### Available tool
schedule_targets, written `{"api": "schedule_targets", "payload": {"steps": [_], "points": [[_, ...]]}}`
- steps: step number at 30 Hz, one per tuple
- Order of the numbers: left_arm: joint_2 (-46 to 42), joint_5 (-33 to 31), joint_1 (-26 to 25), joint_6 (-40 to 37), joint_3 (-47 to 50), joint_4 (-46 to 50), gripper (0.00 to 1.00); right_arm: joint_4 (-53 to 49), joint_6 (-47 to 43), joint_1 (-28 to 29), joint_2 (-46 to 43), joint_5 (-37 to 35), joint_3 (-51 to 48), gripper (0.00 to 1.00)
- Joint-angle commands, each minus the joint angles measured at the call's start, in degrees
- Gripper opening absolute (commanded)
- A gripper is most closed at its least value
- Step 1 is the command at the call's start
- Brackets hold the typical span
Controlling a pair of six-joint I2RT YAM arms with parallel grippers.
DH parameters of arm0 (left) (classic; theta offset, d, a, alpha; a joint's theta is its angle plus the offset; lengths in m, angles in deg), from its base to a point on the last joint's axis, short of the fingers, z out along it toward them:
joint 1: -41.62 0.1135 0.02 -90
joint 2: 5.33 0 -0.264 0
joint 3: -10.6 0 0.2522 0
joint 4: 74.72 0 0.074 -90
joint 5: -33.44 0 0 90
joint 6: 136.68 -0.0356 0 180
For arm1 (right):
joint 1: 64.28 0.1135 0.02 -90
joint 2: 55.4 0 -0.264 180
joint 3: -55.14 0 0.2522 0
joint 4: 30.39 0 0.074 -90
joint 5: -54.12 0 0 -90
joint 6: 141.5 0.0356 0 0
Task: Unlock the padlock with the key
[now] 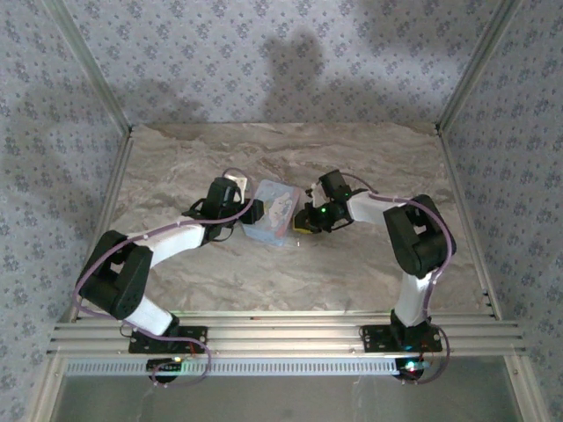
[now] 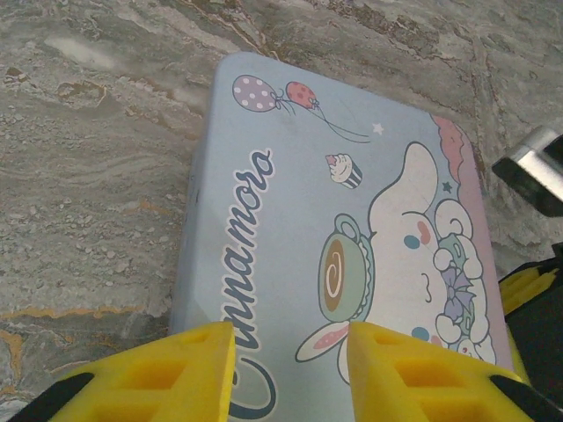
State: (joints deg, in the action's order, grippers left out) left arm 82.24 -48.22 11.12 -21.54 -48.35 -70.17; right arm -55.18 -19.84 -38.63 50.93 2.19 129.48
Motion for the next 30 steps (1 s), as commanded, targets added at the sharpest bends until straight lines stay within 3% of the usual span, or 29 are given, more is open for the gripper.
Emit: {"api": "schedule_targets", "payload": {"steps": [1, 21, 30], "points": [[1.12, 0.80, -0.70, 0.25, 1.35, 2.19, 0.38, -1.09, 0.52, 0.17, -2.43, -0.80, -0.11, 0.14], [-1.53, -0.07, -0.73, -0.10, 2.57, 2.61, 0.37, 5.08, 7.11, -0.18, -0.86, -1.10, -0.20, 0.10], [-4.74, -1.39, -0.66, -0.37, 3.35, 3.46, 0.39, 2.85, 9.49, -1.12, -0.76, -5.81, 0.64, 0.09]]}}
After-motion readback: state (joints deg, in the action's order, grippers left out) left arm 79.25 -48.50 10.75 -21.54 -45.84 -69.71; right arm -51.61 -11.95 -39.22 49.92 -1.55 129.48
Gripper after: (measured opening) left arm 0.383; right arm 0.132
